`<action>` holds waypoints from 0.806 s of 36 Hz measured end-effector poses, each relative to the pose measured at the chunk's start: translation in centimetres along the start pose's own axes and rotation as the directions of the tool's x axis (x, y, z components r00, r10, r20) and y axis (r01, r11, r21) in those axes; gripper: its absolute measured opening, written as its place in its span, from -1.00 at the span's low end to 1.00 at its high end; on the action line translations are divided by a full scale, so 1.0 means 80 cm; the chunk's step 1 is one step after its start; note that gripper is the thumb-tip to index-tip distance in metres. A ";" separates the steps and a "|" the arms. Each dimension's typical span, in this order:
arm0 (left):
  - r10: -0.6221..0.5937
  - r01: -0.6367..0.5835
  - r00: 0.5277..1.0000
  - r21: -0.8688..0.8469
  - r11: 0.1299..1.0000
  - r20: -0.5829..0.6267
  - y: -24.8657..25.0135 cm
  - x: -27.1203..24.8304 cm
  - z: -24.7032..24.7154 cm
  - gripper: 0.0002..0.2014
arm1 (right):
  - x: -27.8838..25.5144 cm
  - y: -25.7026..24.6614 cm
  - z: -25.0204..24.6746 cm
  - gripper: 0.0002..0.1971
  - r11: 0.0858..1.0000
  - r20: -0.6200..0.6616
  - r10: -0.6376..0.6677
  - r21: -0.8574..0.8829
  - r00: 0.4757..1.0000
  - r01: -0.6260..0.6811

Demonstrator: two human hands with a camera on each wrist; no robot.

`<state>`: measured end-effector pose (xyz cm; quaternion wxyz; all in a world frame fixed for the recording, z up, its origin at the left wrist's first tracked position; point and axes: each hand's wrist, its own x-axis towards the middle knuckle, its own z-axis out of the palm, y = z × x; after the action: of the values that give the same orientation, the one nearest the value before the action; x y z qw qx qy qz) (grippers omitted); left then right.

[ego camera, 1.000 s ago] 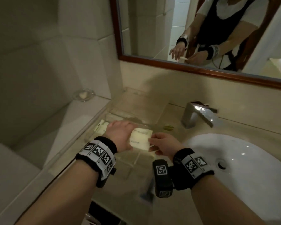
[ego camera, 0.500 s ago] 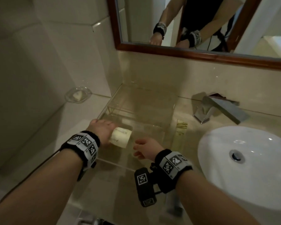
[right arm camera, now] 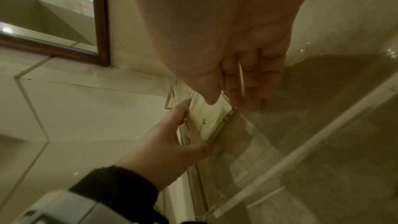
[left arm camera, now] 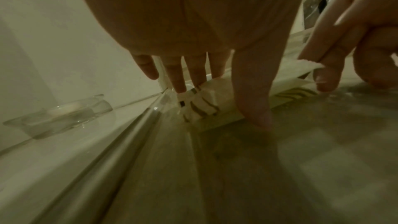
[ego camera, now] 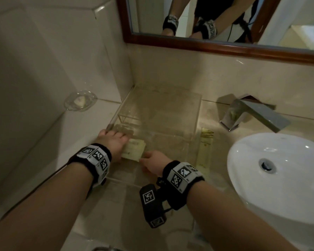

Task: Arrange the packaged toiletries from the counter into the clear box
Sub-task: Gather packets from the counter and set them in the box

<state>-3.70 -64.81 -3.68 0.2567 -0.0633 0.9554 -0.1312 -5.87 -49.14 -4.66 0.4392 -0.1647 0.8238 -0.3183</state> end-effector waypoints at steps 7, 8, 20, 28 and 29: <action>0.080 -0.081 0.997 0.073 0.994 0.017 -0.005 0.011 -0.006 -0.24 | -0.001 -0.011 0.008 -0.62 0.995 -0.025 -0.030 -0.092 0.999 0.027; 0.089 -0.091 0.996 0.081 0.993 0.024 -0.005 0.013 -0.006 -0.23 | -0.002 -0.012 0.008 -0.62 0.994 -0.024 -0.034 -0.101 0.999 0.031; 0.049 -0.049 0.999 0.056 0.997 -0.002 0.002 0.014 -0.005 -0.06 | -0.015 -0.011 0.003 -0.62 0.999 -0.058 0.007 -0.042 0.998 -0.010; 0.058 -0.057 0.996 0.017 0.998 -0.063 0.011 0.003 -0.010 -0.10 | -0.030 0.000 -0.011 -0.52 0.997 -0.088 0.080 -0.014 0.993 -0.081; 0.065 -0.064 0.996 0.007 0.998 -0.068 0.013 0.001 -0.011 -0.08 | -0.030 0.001 -0.010 -0.50 0.996 -0.090 0.089 0.009 0.992 -0.089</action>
<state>-4.28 -63.63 -3.26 0.2281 -0.0272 0.9649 -0.1274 -5.19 -47.42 -2.87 0.4158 -0.1121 0.8484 -0.3078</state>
